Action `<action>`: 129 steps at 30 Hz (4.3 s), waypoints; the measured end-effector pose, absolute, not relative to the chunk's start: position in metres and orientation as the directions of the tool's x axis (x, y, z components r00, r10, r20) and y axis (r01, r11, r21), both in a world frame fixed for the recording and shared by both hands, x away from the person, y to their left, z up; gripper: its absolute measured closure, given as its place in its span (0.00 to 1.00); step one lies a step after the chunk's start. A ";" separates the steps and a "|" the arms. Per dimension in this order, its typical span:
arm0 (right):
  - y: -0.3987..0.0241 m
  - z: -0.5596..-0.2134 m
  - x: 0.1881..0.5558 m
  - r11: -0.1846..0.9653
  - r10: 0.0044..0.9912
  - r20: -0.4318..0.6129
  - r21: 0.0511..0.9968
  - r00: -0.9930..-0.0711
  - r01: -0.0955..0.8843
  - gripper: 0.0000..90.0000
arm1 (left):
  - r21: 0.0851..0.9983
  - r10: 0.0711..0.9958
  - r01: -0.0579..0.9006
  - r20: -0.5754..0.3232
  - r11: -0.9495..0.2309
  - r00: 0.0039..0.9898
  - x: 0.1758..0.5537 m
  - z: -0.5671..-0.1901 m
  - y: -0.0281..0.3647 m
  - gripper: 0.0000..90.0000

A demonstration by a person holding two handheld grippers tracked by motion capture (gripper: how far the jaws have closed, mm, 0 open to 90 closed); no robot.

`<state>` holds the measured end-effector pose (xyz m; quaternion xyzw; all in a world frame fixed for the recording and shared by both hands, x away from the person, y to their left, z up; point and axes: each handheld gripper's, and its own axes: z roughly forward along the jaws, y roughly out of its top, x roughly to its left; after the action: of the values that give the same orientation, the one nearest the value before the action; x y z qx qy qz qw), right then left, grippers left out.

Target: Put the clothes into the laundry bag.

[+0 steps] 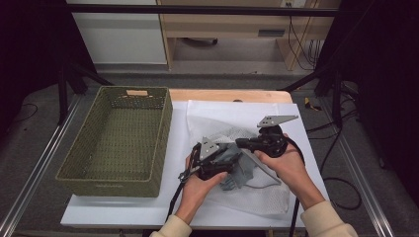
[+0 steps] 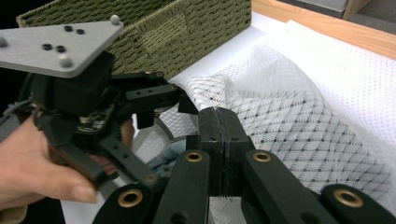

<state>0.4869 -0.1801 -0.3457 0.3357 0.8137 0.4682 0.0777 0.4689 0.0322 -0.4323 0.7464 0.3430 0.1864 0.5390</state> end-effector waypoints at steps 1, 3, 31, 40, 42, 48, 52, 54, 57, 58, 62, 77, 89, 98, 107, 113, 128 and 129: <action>-0.180 -0.346 0.487 0.337 0.618 0.185 0.815 -0.764 0.471 1.00 | 0.935 0.710 0.303 -0.088 -0.183 0.699 0.466 -0.432 0.034 0.22; -0.180 -0.345 0.486 0.334 0.619 0.185 0.817 -0.763 0.469 1.00 | 0.941 0.700 0.291 -0.088 -0.176 0.709 0.461 -0.430 0.038 0.22; -0.180 -0.375 0.456 0.315 0.572 0.224 0.829 -0.789 0.463 1.00 | 0.810 0.605 0.413 -0.091 -0.417 0.791 0.391 -0.458 0.054 0.94; -0.180 -0.374 0.457 0.310 0.567 0.231 0.830 -0.791 0.464 1.00 | 0.767 0.596 0.425 -0.070 -0.480 0.800 0.394 -0.468 0.038 1.00; -0.180 -0.375 0.457 0.309 0.567 0.233 0.829 -0.790 0.466 1.00 | 0.762 0.601 0.430 -0.067 -0.484 0.796 0.395 -0.469 0.035 1.00; -0.180 -0.375 0.457 0.306 0.565 0.235 0.830 -0.791 0.465 1.00 | 0.754 0.623 0.434 -0.041 -0.494 0.781 0.405 -0.473 0.029 1.00; -0.180 -0.375 0.457 0.305 0.563 0.236 0.832 -0.792 0.464 1.00 | 0.762 0.639 0.447 -0.058 -0.469 0.767 0.412 -0.475 0.028 1.00; -0.181 -0.375 0.457 0.303 0.563 0.237 0.832 -0.792 0.464 1.00 | 0.767 0.645 0.440 -0.045 -0.468 0.763 0.415 -0.474 0.028 1.00; -0.181 -0.375 0.457 0.300 0.565 0.239 0.832 -0.790 0.466 1.00 | 0.766 0.656 0.441 -0.034 -0.467 0.754 0.421 -0.474 0.028 1.00; -0.182 -0.375 0.456 0.301 0.564 0.238 0.833 -0.790 0.465 1.00 | 0.767 0.660 0.445 -0.038 -0.462 0.751 0.423 -0.475 0.028 1.00; -0.183 -0.376 0.456 0.298 0.566 0.241 0.832 -0.789 0.468 1.00 | 0.773 0.672 0.461 -0.061 -0.437 0.738 0.431 -0.475 0.028 1.00; -0.187 -0.384 0.457 0.312 0.617 0.212 0.819 -0.758 0.482 1.00 | 0.782 0.680 0.451 -0.048 -0.430 0.732 0.446 -0.474 0.023 1.00; -0.186 -0.387 0.459 0.314 0.633 0.205 0.813 -0.747 0.490 1.00 | 0.802 0.707 0.454 -0.056 -0.388 0.705 0.459 -0.472 0.024 1.00; -0.184 -0.388 0.460 0.323 0.634 0.200 0.809 -0.747 0.491 1.00 | 0.806 0.696 0.441 -0.051 -0.394 0.716 0.451 -0.469 0.026 1.00; -0.181 -0.389 0.459 0.316 0.631 0.208 0.811 -0.747 0.492 1.00 | 0.788 0.624 0.412 -0.046 -0.458 0.780 0.419 -0.460 0.031 1.00; -0.179 -0.389 0.458 0.313 0.625 0.208 0.816 -0.752 0.486 1.00 | 0.759 0.613 0.420 -0.034 -0.498 0.789 0.419 -0.472 0.021 1.00; -0.181 -0.390 0.457 0.304 0.625 0.218 0.817 -0.750 0.490 1.00 | 0.766 0.661 0.430 -0.009 -0.478 0.751 0.439 -0.478 0.012 1.00; -0.181 -0.390 0.457 0.303 0.626 0.219 0.816 -0.748 0.492 1.00 | 0.770 0.666 0.429 -0.007 -0.472 0.746 0.441 -0.478 0.012 1.00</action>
<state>0.4573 -0.1813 -0.3901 0.3477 0.8041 0.4771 0.0703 0.4411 0.0118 -0.4782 0.8449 0.3240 0.1486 0.3988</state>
